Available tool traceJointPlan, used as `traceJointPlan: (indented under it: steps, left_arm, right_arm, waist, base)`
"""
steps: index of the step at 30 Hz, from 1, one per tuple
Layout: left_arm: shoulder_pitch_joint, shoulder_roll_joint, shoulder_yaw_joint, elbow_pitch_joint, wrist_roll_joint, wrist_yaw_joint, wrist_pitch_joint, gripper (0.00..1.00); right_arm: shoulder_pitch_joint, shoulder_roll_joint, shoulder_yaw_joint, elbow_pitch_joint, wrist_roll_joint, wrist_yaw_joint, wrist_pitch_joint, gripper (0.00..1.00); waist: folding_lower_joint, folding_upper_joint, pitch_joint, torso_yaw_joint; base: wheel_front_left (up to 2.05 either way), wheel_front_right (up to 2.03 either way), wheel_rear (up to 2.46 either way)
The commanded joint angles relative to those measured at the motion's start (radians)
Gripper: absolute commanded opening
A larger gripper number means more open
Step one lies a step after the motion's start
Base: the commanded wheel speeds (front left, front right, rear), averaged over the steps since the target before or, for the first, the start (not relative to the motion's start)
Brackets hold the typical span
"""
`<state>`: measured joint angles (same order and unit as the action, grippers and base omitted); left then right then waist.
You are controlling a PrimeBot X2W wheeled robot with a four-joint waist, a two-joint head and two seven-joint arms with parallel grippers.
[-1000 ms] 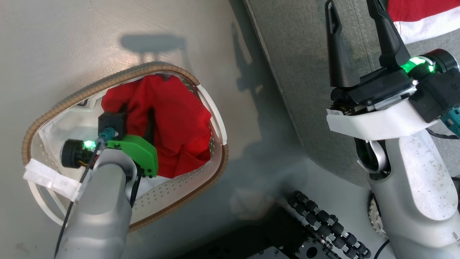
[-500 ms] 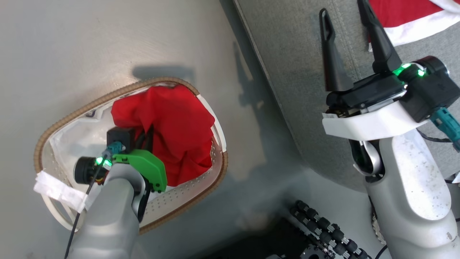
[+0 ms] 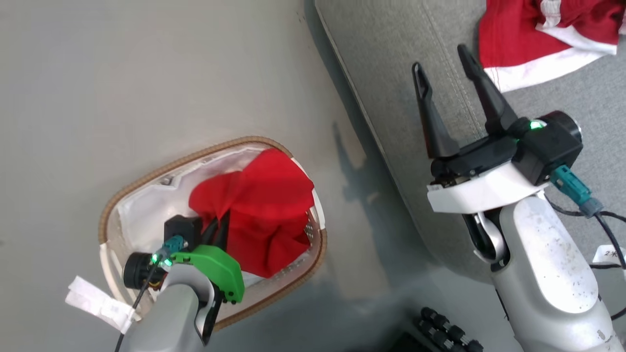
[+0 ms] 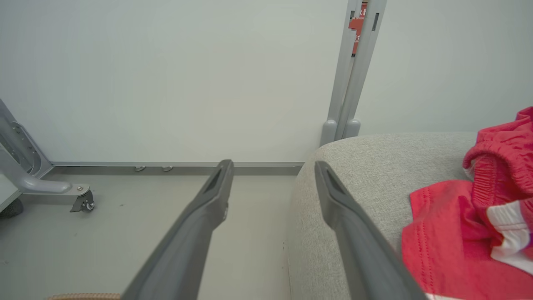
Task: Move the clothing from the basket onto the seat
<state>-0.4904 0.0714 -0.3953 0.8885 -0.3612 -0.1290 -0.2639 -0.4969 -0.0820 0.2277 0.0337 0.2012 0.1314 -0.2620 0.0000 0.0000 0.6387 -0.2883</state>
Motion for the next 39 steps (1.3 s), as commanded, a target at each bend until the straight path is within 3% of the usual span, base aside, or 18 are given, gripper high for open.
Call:
traceJointPlan:
  steps: [1,18,39]
  left_arm:
    - [0.025,-0.004,0.001,-0.019,-0.003,-0.003,-0.001,0.00]
    - [0.173,-0.019,0.048,-0.326,0.053,-0.003,-0.001,0.00]
    - [0.215,-0.020,0.051,-0.700,0.039,-0.003,-0.001,0.00]
  right_arm:
    - [0.022,-0.009,0.001,0.008,-0.005,-0.001,-0.004,1.00]
    - [0.121,-0.022,0.032,0.093,-0.006,-0.001,-0.004,1.00]
    - [0.294,-0.024,0.056,0.149,-0.012,-0.001,-0.004,1.00]
  waist:
    - [0.0000,0.0000,-0.081,0.051]
    - [0.0000,0.0000,-0.277,0.168]
    - [0.0000,0.0000,-0.504,0.220]
  base:
    - [0.00,0.00,0.00]
    - [0.00,0.00,0.00]
    - [0.00,0.00,0.00]
